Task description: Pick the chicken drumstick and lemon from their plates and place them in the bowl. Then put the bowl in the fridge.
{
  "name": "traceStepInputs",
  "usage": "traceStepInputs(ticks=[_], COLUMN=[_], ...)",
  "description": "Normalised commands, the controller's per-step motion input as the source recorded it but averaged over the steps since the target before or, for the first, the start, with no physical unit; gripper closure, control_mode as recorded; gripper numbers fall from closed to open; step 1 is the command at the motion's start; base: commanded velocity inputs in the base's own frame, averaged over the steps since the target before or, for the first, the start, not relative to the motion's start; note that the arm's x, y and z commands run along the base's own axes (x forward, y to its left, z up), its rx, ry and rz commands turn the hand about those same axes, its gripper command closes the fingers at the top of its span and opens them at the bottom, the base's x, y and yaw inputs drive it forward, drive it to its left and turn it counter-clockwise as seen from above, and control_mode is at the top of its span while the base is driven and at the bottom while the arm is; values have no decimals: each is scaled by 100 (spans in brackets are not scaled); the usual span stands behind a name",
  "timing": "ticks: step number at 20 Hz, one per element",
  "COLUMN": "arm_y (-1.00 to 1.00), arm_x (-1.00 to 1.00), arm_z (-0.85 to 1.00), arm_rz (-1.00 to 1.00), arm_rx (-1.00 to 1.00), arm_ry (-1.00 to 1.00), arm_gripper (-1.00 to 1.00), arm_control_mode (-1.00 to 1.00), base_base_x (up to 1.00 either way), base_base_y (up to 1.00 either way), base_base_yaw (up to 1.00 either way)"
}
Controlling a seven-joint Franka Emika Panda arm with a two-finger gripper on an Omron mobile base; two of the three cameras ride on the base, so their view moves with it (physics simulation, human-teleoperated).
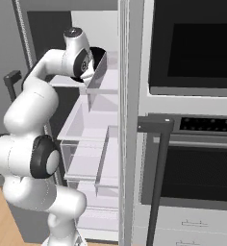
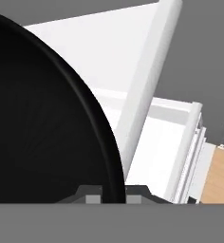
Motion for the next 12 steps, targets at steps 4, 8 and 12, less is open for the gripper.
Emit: traceStepInputs(ticks=[4,8,12], arm_y=[6,1,4], arm_x=[59,57,64], arm_z=[-16,-12,0], arm_rz=[0,0,0], arm_rx=[0,0,0], arm_ry=[0,0,0], arm_gripper=[100,100,-100], arm_control_mode=[-100,-100,-100], base_base_x=[0,0,0], base_base_y=[0,0,0], base_base_yaw=[0,0,0])
